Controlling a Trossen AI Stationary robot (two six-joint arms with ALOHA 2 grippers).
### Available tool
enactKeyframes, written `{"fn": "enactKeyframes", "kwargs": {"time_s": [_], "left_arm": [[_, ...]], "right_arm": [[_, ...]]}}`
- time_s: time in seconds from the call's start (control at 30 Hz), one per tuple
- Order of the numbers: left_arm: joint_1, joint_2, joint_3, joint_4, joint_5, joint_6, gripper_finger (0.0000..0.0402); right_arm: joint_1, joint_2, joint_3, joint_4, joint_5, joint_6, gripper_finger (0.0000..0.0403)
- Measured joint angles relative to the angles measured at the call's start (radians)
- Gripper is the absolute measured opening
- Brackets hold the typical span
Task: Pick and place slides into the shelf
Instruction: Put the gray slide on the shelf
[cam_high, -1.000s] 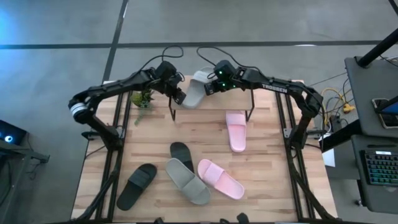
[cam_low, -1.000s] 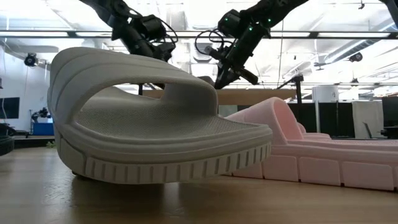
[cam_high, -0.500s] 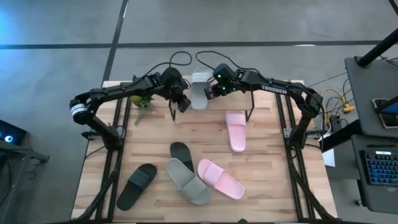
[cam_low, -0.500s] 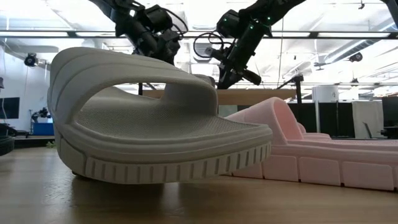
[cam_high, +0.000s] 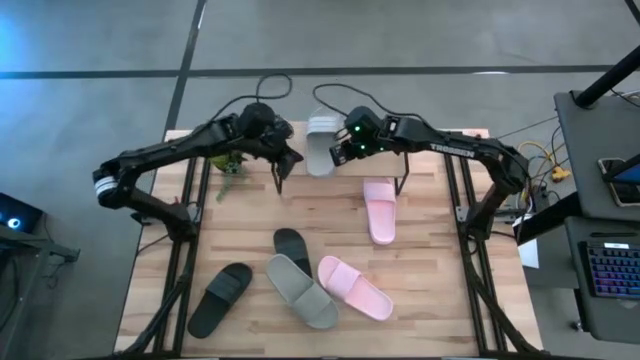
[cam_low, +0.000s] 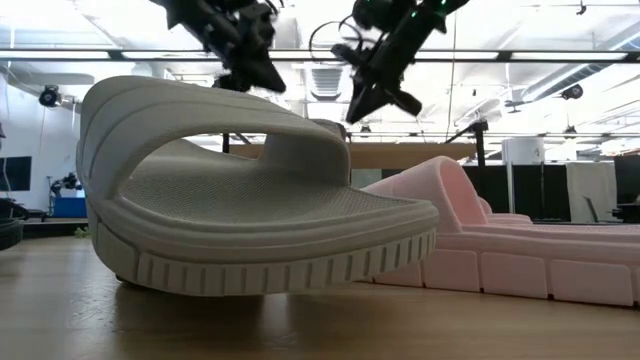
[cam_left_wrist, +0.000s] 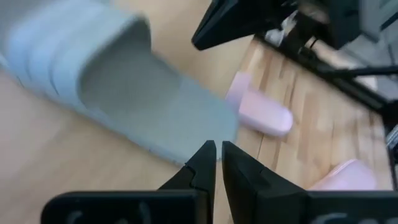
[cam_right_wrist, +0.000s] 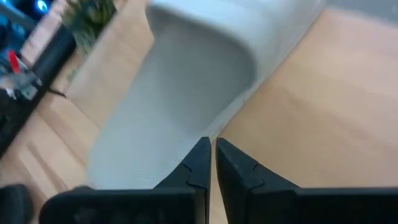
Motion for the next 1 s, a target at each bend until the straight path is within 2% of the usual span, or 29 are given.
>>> {"fn": "enactKeyframes", "kwargs": {"time_s": [0.13, 0.3, 0.4, 0.53, 0.63, 0.8, 1.0], "left_arm": [[0.004, -0.066, 0.001, 0.016, -0.03, 0.0, 0.0012], [0.007, -0.094, 0.002, 0.011, -0.119, 0.0, 0.0012], [0.009, -0.097, 0.002, -0.005, -0.116, -0.011, 0.0012], [-0.006, -0.116, 0.0, -0.094, 0.0, -0.02, 0.0012], [-0.044, -0.124, -0.009, -0.193, 0.028, -0.003, 0.0012], [-0.144, -0.142, -0.012, -0.337, -0.023, -0.037, 0.0012], [-0.332, -0.157, -0.013, -0.391, -0.043, -0.2, 0.0012]], "right_arm": [[0.0, -0.052, 0.0, -0.004, 0.073, 0.0, 0.0018], [-0.004, -0.089, 0.002, -0.002, 0.139, 0.0, 0.0018], [-0.004, -0.09, 0.002, -0.031, 0.118, -0.001, 0.0018], [0.015, -0.098, 0.002, -0.107, 0.017, -0.047, 0.0018], [0.058, -0.111, 0.002, -0.182, 0.016, -0.084, 0.0018], [0.13, -0.147, 0.001, -0.251, 0.035, -0.113, 0.0018], [0.203, -0.199, 0.0, -0.313, 0.106, -0.117, 0.0018]]}}
